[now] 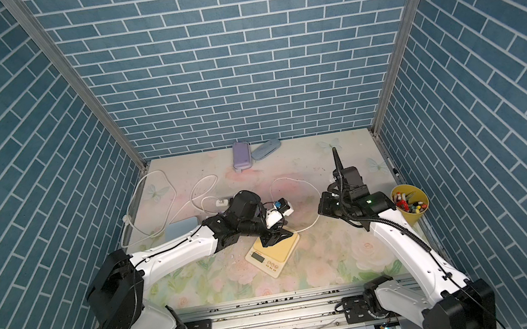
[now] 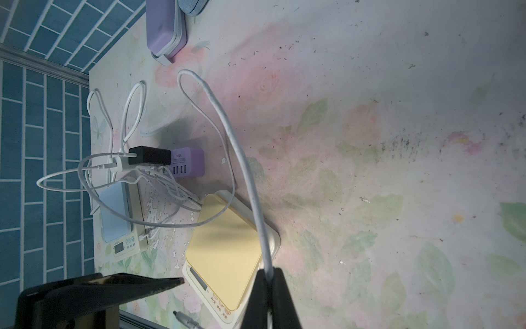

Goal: Charge the electronic scale
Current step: Pick up the charging cable from the center of the board.

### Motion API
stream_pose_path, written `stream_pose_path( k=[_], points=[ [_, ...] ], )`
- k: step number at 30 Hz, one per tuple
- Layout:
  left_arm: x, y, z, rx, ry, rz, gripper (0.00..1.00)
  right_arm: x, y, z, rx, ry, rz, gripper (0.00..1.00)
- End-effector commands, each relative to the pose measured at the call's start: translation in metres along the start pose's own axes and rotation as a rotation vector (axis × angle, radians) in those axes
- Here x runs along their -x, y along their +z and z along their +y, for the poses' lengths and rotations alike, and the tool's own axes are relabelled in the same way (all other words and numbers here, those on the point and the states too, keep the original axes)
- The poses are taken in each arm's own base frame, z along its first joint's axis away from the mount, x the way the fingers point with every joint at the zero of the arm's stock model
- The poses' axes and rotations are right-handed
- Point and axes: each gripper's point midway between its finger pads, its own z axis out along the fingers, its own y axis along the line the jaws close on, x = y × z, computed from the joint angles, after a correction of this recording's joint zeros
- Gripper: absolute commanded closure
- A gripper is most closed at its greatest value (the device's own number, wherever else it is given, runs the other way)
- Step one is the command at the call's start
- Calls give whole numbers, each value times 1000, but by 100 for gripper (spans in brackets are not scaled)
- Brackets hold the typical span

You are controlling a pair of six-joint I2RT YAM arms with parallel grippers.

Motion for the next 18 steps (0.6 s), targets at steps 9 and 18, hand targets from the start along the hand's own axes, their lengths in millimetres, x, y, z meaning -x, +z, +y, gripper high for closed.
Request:
stream_pose_path(
  k=[9, 18],
  points=[
    [-3, -5, -1, -42, -45, 17, 91, 13, -5, 6, 6, -25, -52, 100],
    [2, -40, 9, 45, -27, 4, 100, 2, -7, 22, 105, -160, -5, 60]
  ],
)
